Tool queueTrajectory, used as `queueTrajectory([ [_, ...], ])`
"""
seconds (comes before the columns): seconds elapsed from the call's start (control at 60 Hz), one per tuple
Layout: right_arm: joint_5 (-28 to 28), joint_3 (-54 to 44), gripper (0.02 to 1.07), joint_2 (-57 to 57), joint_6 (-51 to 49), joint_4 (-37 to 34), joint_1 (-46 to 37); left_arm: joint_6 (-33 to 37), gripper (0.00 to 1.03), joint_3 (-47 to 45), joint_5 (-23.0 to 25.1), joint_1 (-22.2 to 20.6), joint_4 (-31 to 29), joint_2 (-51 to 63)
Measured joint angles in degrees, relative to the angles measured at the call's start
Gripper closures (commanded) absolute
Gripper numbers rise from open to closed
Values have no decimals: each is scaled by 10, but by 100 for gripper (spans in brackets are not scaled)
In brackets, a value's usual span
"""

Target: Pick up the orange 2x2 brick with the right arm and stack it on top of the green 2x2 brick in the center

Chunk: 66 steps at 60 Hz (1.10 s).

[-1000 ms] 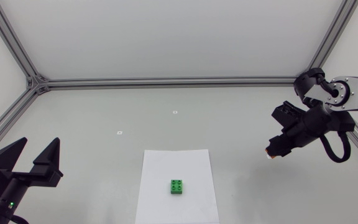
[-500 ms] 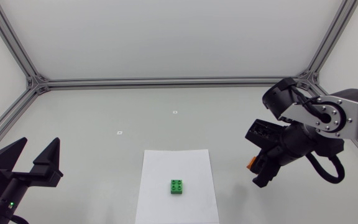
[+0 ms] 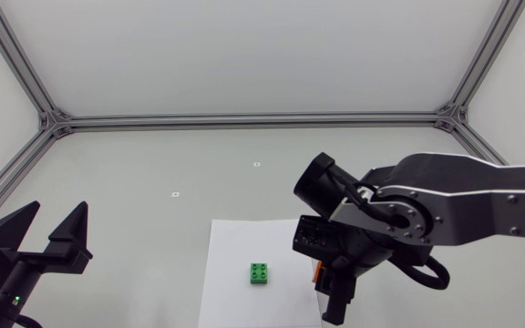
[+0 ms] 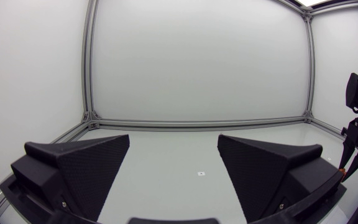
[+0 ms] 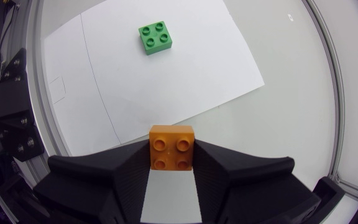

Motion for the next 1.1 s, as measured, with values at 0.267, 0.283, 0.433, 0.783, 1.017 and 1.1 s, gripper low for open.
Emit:
queueTrajectory([
  [0.267, 0, 66, 81, 52, 0, 0, 52, 0, 4, 0, 0, 0, 0, 0],
  [0.283, 0, 70, 81, 57, 0, -1, 54, 0, 4, 0, 0, 0, 0, 0],
  [0.433, 0, 97, 81, 99, -6, -1, 60, 0, 4, 0, 0, 0, 0, 0],
  [0.783, -14, 176, 81, 171, -50, -2, 60, 0, 4, 0, 0, 0, 0, 0],
  [1.017, -16, 193, 81, 201, -76, -2, 68, 0, 4, 0, 0, 0, 0, 0],
  [1.1, -16, 195, 81, 206, -81, -2, 71, 0, 4, 0, 0, 0, 0, 0],
])
